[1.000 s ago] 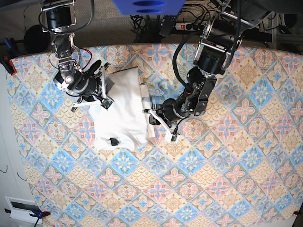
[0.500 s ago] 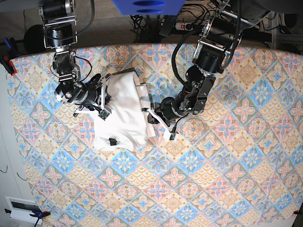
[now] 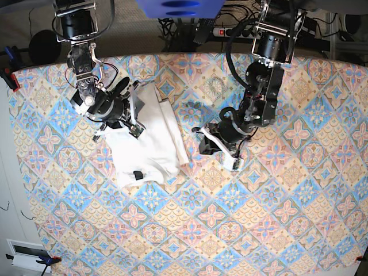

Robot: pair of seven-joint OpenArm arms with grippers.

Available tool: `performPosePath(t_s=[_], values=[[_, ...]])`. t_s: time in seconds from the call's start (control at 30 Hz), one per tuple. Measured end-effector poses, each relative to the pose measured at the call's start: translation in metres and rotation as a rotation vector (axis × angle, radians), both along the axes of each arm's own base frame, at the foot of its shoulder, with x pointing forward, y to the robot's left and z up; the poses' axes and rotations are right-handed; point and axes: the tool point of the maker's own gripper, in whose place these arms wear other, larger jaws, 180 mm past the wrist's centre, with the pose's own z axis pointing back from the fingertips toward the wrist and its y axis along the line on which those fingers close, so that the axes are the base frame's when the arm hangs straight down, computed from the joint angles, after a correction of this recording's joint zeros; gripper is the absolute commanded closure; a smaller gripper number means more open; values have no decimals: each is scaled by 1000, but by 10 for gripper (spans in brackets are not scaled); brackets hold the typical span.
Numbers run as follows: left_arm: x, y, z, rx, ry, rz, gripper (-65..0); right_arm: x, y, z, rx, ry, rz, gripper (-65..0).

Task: Fold the T-shirt properly
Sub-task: 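Push the bundle with both grippers toward the right gripper's side, then press and square the folded shirt edges with the right gripper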

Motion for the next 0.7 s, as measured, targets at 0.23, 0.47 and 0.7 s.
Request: performPosePath(t_s=[0.23, 0.47, 0.7], values=[[-21, 73, 16, 15, -6, 187, -27, 7, 55, 0, 107, 24, 29, -38], [-60, 91, 20, 42, 12, 219, -26, 44, 66, -8, 125, 54, -3, -38], [-86, 88, 30, 53, 4, 208, -26, 68, 91, -10, 176, 88, 3, -38]])
